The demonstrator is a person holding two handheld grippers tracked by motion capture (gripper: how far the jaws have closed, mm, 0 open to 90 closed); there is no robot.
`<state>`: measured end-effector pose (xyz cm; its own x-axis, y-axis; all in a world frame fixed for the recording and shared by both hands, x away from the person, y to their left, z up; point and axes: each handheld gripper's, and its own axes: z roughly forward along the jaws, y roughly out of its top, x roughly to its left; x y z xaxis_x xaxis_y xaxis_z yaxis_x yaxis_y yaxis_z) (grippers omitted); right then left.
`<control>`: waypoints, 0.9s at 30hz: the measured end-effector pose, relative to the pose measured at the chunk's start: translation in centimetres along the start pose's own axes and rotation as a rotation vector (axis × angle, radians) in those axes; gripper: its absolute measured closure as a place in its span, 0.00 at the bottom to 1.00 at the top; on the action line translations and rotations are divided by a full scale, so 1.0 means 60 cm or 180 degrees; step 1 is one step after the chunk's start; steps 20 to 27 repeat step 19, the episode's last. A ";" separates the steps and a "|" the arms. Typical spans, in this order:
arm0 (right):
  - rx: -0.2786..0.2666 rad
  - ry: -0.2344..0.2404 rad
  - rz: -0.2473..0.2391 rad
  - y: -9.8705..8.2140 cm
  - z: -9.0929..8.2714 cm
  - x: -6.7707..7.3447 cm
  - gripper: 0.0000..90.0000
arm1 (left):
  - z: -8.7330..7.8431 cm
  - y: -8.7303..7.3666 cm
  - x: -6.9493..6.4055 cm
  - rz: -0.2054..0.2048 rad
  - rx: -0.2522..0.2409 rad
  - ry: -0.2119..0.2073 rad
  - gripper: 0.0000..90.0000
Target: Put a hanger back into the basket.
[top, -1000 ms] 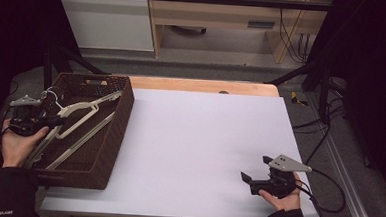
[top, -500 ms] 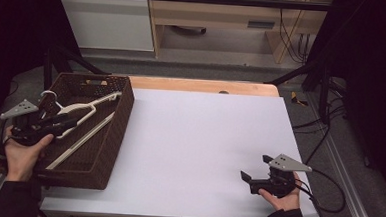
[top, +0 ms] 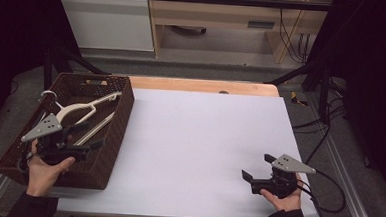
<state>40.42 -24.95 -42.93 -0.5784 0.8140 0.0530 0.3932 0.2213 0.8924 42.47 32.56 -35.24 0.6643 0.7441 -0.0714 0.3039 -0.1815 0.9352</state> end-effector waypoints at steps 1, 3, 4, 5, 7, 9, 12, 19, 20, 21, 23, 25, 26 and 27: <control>-0.0018 0.0013 0.0001 0.000 -0.001 0.000 0.03 | 0.003 -0.002 -0.007 0.0036 0.0023 -0.0020 0.13; -0.0053 0.0035 0.0003 0.000 -0.003 0.000 0.03 | 0.012 -0.005 -0.021 0.0114 0.0045 -0.0078 0.09; -0.0072 0.0046 -0.0003 0.000 -0.003 0.000 0.03 | 0.016 -0.006 -0.027 0.0151 0.0045 -0.0097 0.09; -0.0079 0.0053 0.0004 0.000 -0.004 0.001 0.03 | 0.020 -0.007 -0.031 0.0181 0.0062 -0.0115 0.08; -0.0074 0.0061 -0.0003 -0.001 -0.004 0.002 0.03 | 0.030 -0.009 -0.040 0.0262 0.0113 -0.0178 0.07; -0.0082 0.0070 -0.0017 -0.001 -0.004 0.002 0.03 | 0.037 -0.012 -0.044 0.0278 0.0166 -0.0185 0.06; -0.0081 0.0089 -0.0036 -0.002 -0.005 0.001 0.03 | 0.049 -0.018 -0.053 0.0341 0.0251 -0.0174 0.05; -0.0136 0.0109 -0.0008 -0.001 -0.009 0.001 0.03 | 0.062 -0.024 -0.069 0.0432 0.0330 -0.0158 0.06; -0.0136 0.0109 -0.0008 -0.001 -0.009 0.001 0.03 | 0.062 -0.024 -0.069 0.0432 0.0330 -0.0158 0.06; -0.0136 0.0109 -0.0008 -0.001 -0.009 0.001 0.03 | 0.062 -0.024 -0.069 0.0432 0.0330 -0.0158 0.06; -0.0136 0.0109 -0.0008 -0.001 -0.009 0.001 0.03 | 0.062 -0.024 -0.069 0.0432 0.0330 -0.0158 0.06; -0.0136 0.0109 -0.0008 -0.001 -0.009 0.001 0.03 | 0.062 -0.024 -0.069 0.0432 0.0330 -0.0158 0.06; -0.0136 0.0109 -0.0008 -0.001 -0.009 0.001 0.03 | 0.062 -0.024 -0.069 0.0432 0.0330 -0.0158 0.06; -0.0136 0.0109 -0.0008 -0.001 -0.009 0.001 0.03 | 0.062 -0.024 -0.069 0.0432 0.0330 -0.0158 0.06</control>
